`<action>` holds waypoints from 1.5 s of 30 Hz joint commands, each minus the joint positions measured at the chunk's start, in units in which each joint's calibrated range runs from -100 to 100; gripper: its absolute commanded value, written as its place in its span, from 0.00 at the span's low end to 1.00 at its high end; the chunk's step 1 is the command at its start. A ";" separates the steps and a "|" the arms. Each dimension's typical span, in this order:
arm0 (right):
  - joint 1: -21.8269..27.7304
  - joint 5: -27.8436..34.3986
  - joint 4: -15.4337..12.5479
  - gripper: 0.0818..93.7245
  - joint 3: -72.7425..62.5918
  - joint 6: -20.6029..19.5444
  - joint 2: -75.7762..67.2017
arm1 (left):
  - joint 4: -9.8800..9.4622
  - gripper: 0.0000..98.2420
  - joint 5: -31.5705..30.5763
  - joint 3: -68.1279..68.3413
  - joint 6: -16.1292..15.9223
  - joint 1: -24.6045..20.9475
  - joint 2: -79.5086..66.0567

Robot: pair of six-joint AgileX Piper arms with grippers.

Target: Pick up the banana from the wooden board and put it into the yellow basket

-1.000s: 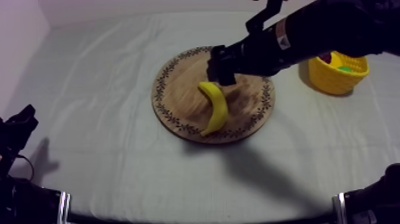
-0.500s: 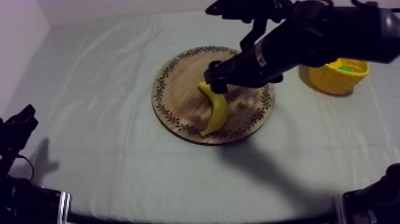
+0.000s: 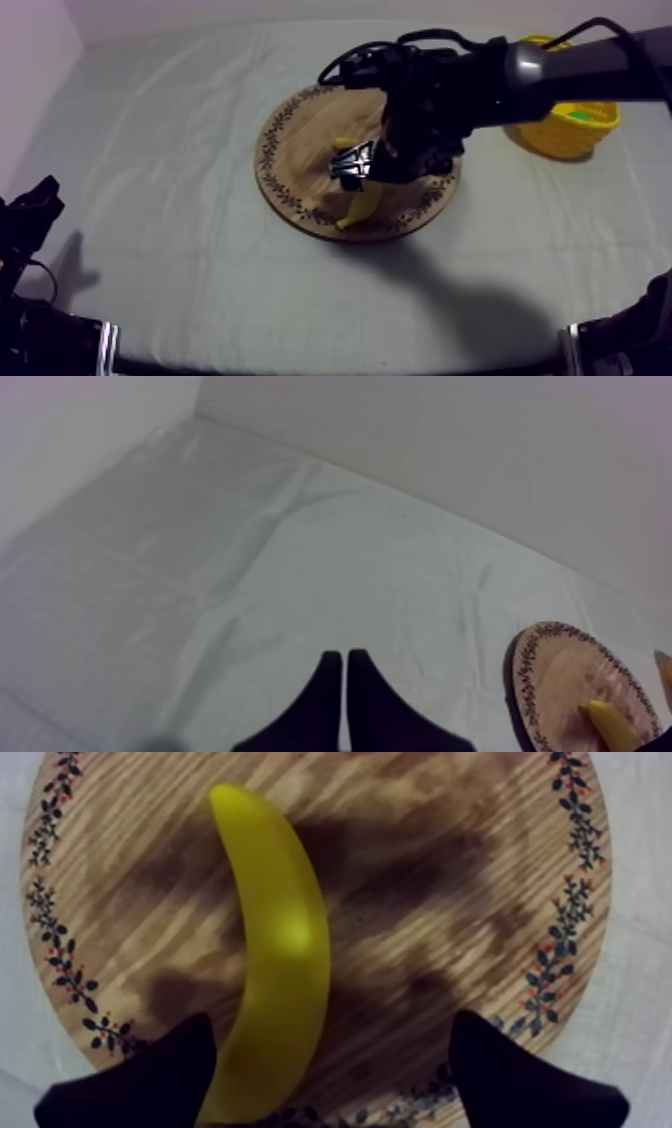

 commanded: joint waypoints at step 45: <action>20.02 12.08 -14.84 0.30 -9.99 30.81 -15.79 | 0.00 0.00 0.00 0.04 0.01 -0.01 0.03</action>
